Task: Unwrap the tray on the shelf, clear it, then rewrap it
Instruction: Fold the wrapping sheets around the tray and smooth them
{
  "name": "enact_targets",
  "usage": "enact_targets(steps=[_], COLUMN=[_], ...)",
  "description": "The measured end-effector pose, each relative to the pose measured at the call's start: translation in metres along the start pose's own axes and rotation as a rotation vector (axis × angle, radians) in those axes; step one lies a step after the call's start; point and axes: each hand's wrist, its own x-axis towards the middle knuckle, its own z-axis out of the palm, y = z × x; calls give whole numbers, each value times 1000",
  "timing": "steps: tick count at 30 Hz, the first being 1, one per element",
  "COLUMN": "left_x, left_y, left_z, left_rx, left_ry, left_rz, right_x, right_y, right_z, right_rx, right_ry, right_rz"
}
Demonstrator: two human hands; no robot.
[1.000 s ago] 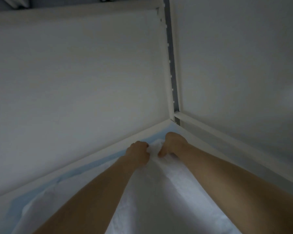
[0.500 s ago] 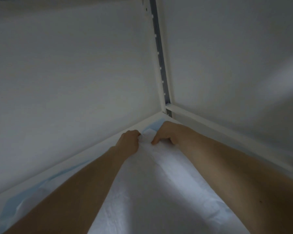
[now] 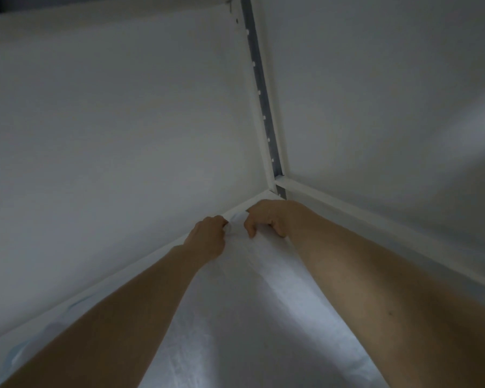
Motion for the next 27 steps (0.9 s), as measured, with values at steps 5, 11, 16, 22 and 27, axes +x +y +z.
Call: enact_targets(steps=[5,11,16,22,27], left_x=[0,-1,4,15,17], left_y=[2,11,26,32,37], left_z=[-8,-15,-19,-18,-13], left_rx=[-126,-253,-274,-348,-290], left_ry=[-11,71,-36,-115,-86], left_rz=[-54,11,25,-84,-133], right_x=[-3,-8,-6,-9,-19], right_y=[-2,-3,-3,3,0], right_z=[-1,-8,-15,-20,-15], right_rx=[-16,76,273,320,202], right_ry=[-9,32,17,-19,-23], right_rz=[-36,-48,-19,-76,-61])
